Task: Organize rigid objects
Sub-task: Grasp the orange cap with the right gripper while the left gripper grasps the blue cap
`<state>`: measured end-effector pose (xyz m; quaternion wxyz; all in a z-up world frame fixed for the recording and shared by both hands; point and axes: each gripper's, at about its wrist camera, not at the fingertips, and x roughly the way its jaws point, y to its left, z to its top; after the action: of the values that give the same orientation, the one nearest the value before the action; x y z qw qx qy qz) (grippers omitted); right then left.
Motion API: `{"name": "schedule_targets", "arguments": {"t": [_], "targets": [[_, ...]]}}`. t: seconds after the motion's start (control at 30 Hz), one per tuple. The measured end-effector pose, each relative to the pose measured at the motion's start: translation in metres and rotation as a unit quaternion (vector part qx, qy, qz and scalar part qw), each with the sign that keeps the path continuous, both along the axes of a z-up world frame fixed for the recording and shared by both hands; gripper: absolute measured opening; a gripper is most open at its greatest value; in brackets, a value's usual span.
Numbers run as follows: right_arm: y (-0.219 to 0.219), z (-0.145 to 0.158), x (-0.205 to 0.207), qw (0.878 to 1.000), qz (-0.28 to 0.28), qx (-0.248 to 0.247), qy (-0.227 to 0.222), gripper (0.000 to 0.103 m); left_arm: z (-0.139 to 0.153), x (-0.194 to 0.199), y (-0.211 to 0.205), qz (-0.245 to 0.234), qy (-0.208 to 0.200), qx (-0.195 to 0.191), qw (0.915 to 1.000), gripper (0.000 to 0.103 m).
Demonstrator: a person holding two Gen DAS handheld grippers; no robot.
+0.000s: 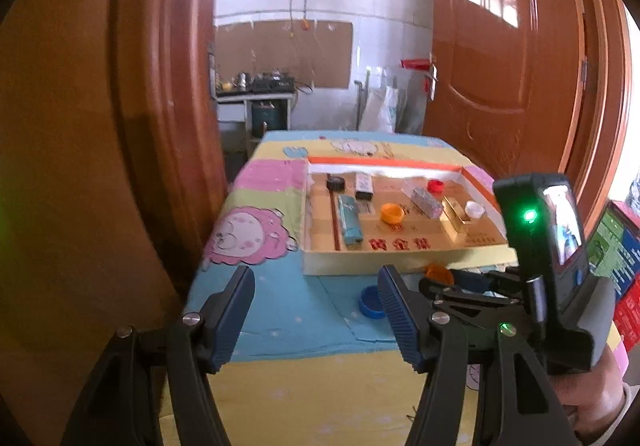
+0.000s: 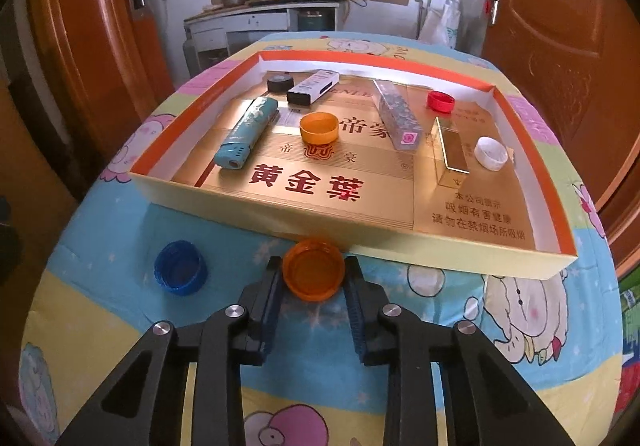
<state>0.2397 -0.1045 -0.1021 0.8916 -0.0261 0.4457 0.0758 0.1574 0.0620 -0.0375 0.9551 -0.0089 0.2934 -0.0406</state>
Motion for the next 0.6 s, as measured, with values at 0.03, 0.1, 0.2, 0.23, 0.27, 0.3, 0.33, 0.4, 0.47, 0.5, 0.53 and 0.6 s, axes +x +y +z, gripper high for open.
{"name": "schedule_targets", "arguments": {"t": [0.03,0.1,0.2,0.23,0.27,0.3,0.33,0.4,0.47,0.5,0.53,0.6], "targets": [[-0.003,0.001,-0.001,1.000,-0.002,0.000,0.000,0.030,-0.002,0.004,-0.003,-0.009,0.010,0.001,0.9999,0.064],[-0.013,0.004,-0.006,1.000,-0.007,0.000,-0.003,0.030,-0.010,0.013,-0.015,-0.033,0.038,0.010,0.9987,0.064],[-0.030,0.009,-0.012,1.000,-0.015,0.008,-0.010,0.030,-0.024,0.025,-0.031,-0.058,0.075,0.021,0.9953,0.064],[-0.037,0.010,-0.014,1.000,-0.019,0.014,-0.011,0.030,-0.029,0.029,-0.035,-0.064,0.089,0.023,0.9937,0.064],[-0.043,0.012,-0.015,1.000,-0.020,0.018,-0.013,0.030,-0.035,0.033,-0.041,-0.063,0.099,0.032,0.9925,0.064],[-0.046,0.013,-0.016,0.999,-0.021,0.022,-0.015,0.030,-0.038,0.035,-0.045,-0.061,0.101,0.040,0.9922,0.064],[-0.049,0.014,-0.017,0.999,-0.020,0.026,-0.018,0.030,-0.040,0.036,-0.048,-0.057,0.102,0.047,0.9920,0.064],[-0.053,0.017,-0.019,0.999,-0.016,0.034,-0.022,0.030,-0.043,0.041,-0.051,-0.046,0.103,0.055,0.9921,0.064],[-0.056,0.018,-0.021,0.999,-0.013,0.042,-0.024,0.030,-0.046,0.046,-0.053,-0.043,0.111,0.058,0.9912,0.064],[-0.058,0.019,-0.022,0.998,-0.012,0.047,-0.026,0.030,-0.049,0.050,-0.054,-0.041,0.116,0.062,0.9905,0.064],[-0.059,0.020,-0.023,0.998,-0.012,0.050,-0.028,0.030,-0.050,0.052,-0.054,-0.038,0.118,0.065,0.9902,0.064],[-0.061,0.021,-0.024,0.998,-0.010,0.056,-0.031,0.030,-0.055,0.060,-0.055,-0.034,0.124,0.072,0.9890,0.064]]}}
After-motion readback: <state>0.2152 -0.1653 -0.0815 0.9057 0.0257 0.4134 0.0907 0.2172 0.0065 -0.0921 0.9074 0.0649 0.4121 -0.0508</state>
